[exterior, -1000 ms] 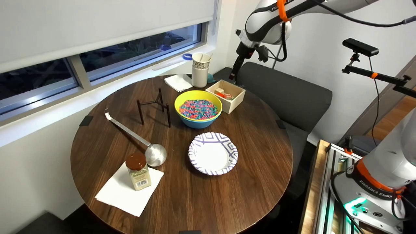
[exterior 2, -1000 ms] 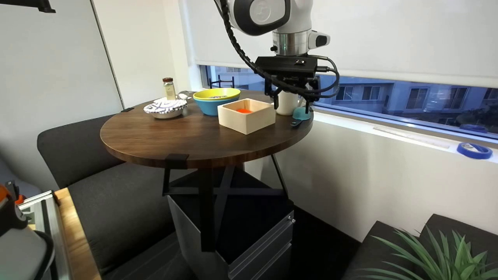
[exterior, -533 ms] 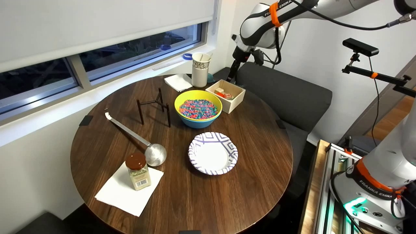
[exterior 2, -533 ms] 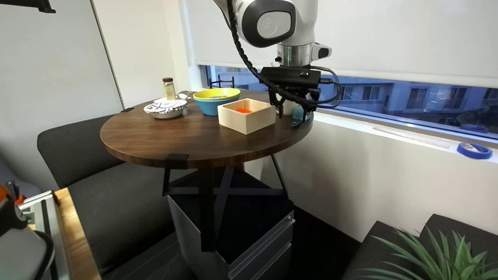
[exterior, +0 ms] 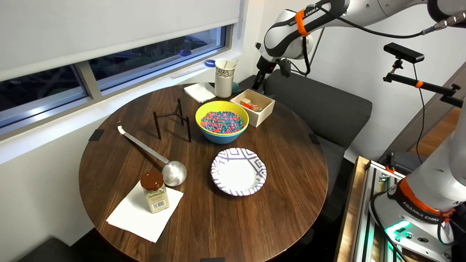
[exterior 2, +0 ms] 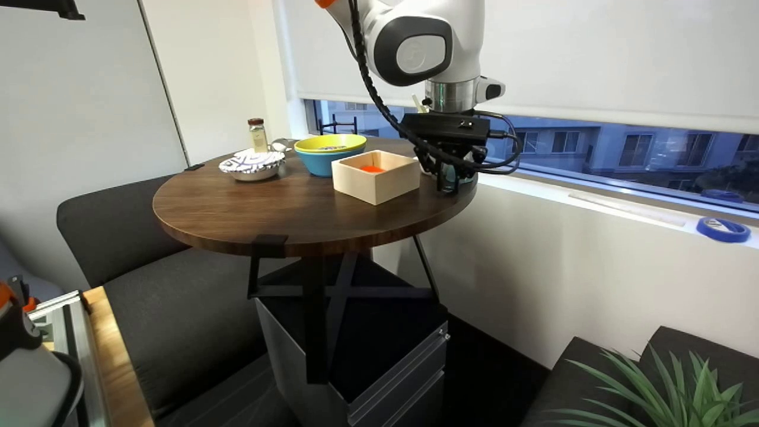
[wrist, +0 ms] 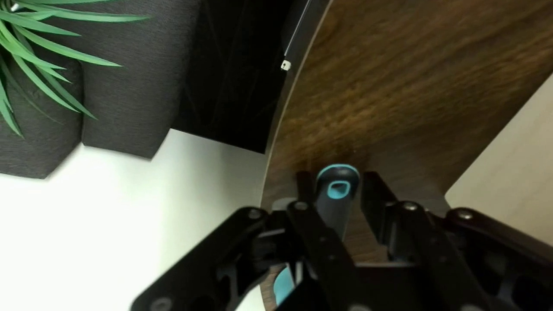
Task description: Put the blue ladle inside the wooden box
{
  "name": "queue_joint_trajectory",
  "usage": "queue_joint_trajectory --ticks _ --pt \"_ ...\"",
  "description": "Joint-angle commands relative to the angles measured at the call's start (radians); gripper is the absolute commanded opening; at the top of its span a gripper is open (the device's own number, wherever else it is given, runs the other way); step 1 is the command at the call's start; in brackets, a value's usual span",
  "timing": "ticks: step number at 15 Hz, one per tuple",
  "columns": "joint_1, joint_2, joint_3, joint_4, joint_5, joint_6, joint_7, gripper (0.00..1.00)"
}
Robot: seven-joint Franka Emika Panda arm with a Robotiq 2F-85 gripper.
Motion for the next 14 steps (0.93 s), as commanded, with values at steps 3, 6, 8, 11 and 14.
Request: queue_joint_trajectory --ticks 3,6,8,11,14 --pt "-0.016 0.038 0.019 0.028 -0.016 0.049 0.007 0.35" --pt "-0.022 0.037 0.029 0.03 -0.005 0.041 0.011 0.05" --pt "-0.024 0.027 0.03 0.027 -0.007 0.027 0.02 0.06" --pt "-0.012 -0.014 0.013 0.009 -0.035 -0.011 0.063 0.06" --pt "-0.013 -0.076 0.009 -0.016 -0.041 -0.136 0.089 0.06"
